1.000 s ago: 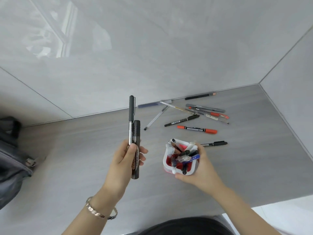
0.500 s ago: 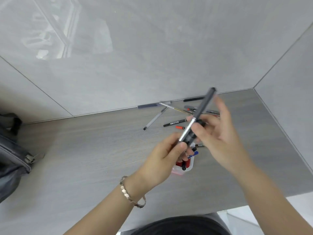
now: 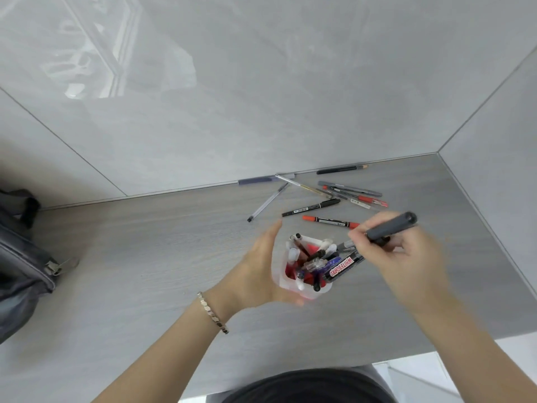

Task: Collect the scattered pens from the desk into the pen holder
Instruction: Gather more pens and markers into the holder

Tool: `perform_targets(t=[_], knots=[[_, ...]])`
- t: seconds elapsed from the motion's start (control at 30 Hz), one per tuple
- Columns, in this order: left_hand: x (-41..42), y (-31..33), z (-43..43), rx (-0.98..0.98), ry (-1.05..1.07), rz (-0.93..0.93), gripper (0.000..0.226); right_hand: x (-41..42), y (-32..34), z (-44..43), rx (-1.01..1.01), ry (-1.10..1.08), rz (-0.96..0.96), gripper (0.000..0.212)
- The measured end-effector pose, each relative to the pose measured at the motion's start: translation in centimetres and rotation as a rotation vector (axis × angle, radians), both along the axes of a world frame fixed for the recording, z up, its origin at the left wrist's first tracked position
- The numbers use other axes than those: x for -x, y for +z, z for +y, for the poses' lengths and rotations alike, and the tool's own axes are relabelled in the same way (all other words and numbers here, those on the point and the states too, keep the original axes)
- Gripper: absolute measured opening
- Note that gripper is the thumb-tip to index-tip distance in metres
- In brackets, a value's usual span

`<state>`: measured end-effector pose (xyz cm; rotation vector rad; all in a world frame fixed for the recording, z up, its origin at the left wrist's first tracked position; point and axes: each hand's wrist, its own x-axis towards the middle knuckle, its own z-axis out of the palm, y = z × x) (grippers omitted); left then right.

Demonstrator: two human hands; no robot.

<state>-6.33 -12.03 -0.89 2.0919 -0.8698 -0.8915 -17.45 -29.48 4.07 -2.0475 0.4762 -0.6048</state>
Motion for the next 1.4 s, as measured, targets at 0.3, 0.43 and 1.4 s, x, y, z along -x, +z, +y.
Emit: perform_targets(t=[0.3,0.43,1.4], knots=[[0.8,-2.8,-0.9,0.092,0.089,-0.003,0.108,-1.2,-1.6,1.6,0.262,0.156,0.135,0.026],[0.6,-2.8,-1.0,0.074,0.106,-0.016,0.103,-1.4,-2.2,2.0,0.231,0.058,0.177,0.025],[1.6,-3.4,-1.3,0.071,0.205,0.05,0.095,2.1,-8.2,3.9,0.489,0.167,0.194,0.046]])
